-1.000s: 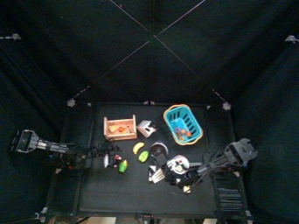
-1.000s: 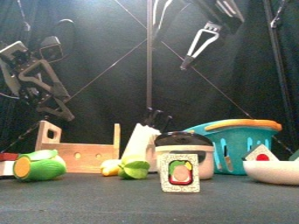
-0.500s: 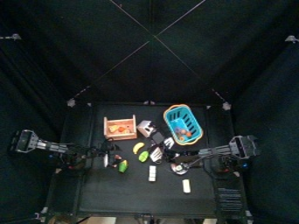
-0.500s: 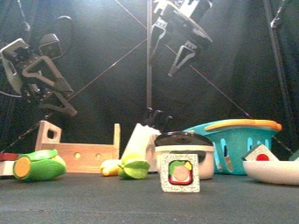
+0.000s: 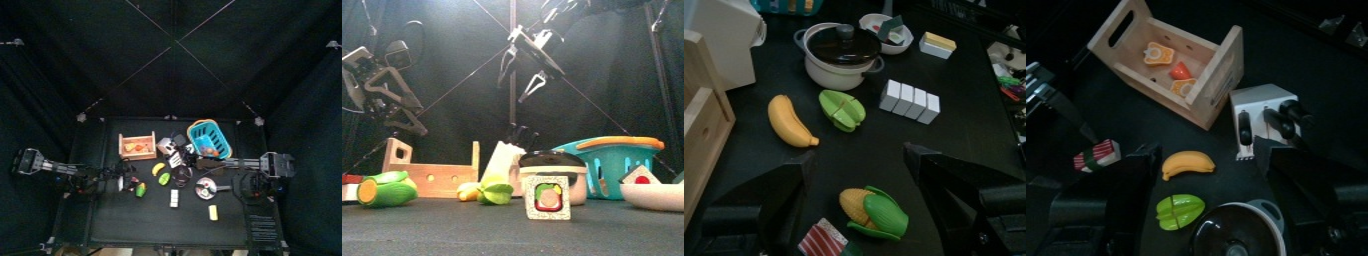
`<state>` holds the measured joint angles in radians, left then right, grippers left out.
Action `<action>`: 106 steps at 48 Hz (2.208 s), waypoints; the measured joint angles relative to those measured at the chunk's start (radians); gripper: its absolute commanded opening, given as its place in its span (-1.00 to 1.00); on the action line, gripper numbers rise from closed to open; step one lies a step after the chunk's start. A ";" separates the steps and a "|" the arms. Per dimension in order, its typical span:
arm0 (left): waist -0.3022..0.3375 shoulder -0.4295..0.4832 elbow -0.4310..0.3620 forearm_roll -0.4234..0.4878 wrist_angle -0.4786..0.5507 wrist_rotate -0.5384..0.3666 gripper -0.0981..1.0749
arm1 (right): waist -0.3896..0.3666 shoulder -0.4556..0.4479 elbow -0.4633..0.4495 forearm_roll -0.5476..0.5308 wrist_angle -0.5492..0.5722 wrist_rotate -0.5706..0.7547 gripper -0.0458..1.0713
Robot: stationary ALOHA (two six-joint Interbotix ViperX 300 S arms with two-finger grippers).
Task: Grab cleaver handle
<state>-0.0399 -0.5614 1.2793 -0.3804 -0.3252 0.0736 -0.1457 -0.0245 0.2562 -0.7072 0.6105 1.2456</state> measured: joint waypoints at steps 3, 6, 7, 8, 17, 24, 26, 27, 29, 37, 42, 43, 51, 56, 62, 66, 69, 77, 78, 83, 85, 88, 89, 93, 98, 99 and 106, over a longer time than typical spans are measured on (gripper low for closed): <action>0.000 0.000 0.000 0.000 0.002 0.000 0.90 | -0.008 0.017 0.000 0.000 -0.006 0.002 0.89; 0.000 0.000 0.002 0.000 0.002 0.000 0.90 | -0.014 0.032 0.000 -0.003 -0.008 0.000 0.89; 0.000 0.000 0.000 0.000 0.000 0.000 0.90 | -0.015 0.035 0.002 -0.005 -0.009 -0.002 0.89; -0.002 0.000 0.002 0.000 0.000 -0.002 0.90 | -0.015 0.037 0.000 -0.006 -0.011 0.000 0.89; 0.000 0.000 0.003 0.000 0.002 0.000 0.90 | -0.020 0.052 0.002 -0.017 -0.012 0.000 0.89; 0.000 0.000 0.003 0.000 0.003 0.000 0.90 | -0.025 0.064 0.002 -0.026 -0.012 0.000 0.89; 0.002 0.000 0.005 0.000 0.002 0.000 0.90 | -0.025 0.069 0.002 -0.026 -0.012 -0.002 0.89; 0.002 0.000 0.006 0.000 0.002 0.000 0.90 | -0.025 0.072 0.002 -0.028 -0.012 0.000 0.89; 0.002 0.000 0.008 0.000 0.003 0.000 0.90 | -0.026 0.075 0.002 -0.028 -0.012 0.000 0.89; 0.002 0.000 0.009 0.000 0.003 0.000 0.90 | -0.029 0.087 0.002 -0.040 -0.012 0.000 0.87; 0.002 0.000 0.009 0.000 0.003 0.000 0.90 | -0.031 0.097 0.002 -0.044 -0.012 -0.002 0.82; 0.002 0.000 0.009 0.000 0.002 -0.002 0.90 | -0.031 0.097 0.003 -0.044 -0.012 -0.002 0.81; 0.002 0.000 0.009 0.000 0.003 0.000 0.90 | -0.034 0.106 0.002 -0.046 -0.009 -0.002 0.64; 0.003 0.000 0.011 0.000 0.003 0.000 0.90 | -0.040 0.109 0.002 -0.046 -0.009 -0.002 0.57; 0.002 0.000 0.012 0.000 0.003 0.000 0.90 | -0.048 0.117 0.003 -0.046 -0.008 -0.002 0.54; 0.002 0.000 0.012 0.000 0.003 0.000 0.90 | -0.055 0.123 0.003 -0.046 -0.008 -0.002 0.53; 0.003 0.000 0.012 0.000 0.003 0.000 0.90 | -0.060 0.126 0.003 -0.046 -0.008 -0.002 0.53; 0.003 0.000 0.012 0.000 0.003 0.000 0.90 | -0.064 0.137 0.003 -0.051 -0.003 -0.002 0.52; 0.002 0.000 0.012 0.000 0.003 -0.002 0.90 | -0.064 0.137 0.003 -0.052 -0.002 -0.002 0.51; 0.003 0.000 0.014 0.000 0.003 0.000 0.90 | -0.066 0.140 0.003 -0.057 0.002 -0.002 0.46; 0.003 0.000 0.015 0.002 0.003 0.000 0.90 | -0.066 0.141 0.003 -0.058 0.003 -0.002 0.42; 0.002 0.000 0.014 0.002 0.003 0.000 0.90 | -0.064 0.143 0.003 -0.058 0.005 -0.002 0.37; 0.003 0.000 0.014 0.000 0.003 -0.002 0.90 | -0.066 0.143 0.003 -0.060 0.005 0.000 0.34; 0.003 0.000 0.014 0.000 0.003 0.000 0.90 | -0.066 0.141 0.002 -0.058 0.006 -0.002 0.27; 0.003 0.000 0.014 0.000 0.003 0.000 0.90 | -0.066 0.143 0.003 -0.058 0.006 -0.002 0.23; 0.003 0.000 0.014 0.000 0.003 -0.002 0.90 | -0.066 0.143 0.003 -0.058 0.006 -0.002 0.23; 0.002 0.000 0.015 0.000 0.003 0.000 0.90 | -0.066 0.146 0.003 -0.058 0.008 -0.002 0.21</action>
<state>-0.0383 -0.5614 1.2947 -0.3804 -0.3221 0.0736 -0.2117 0.1212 0.2592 -0.7655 0.6182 1.2441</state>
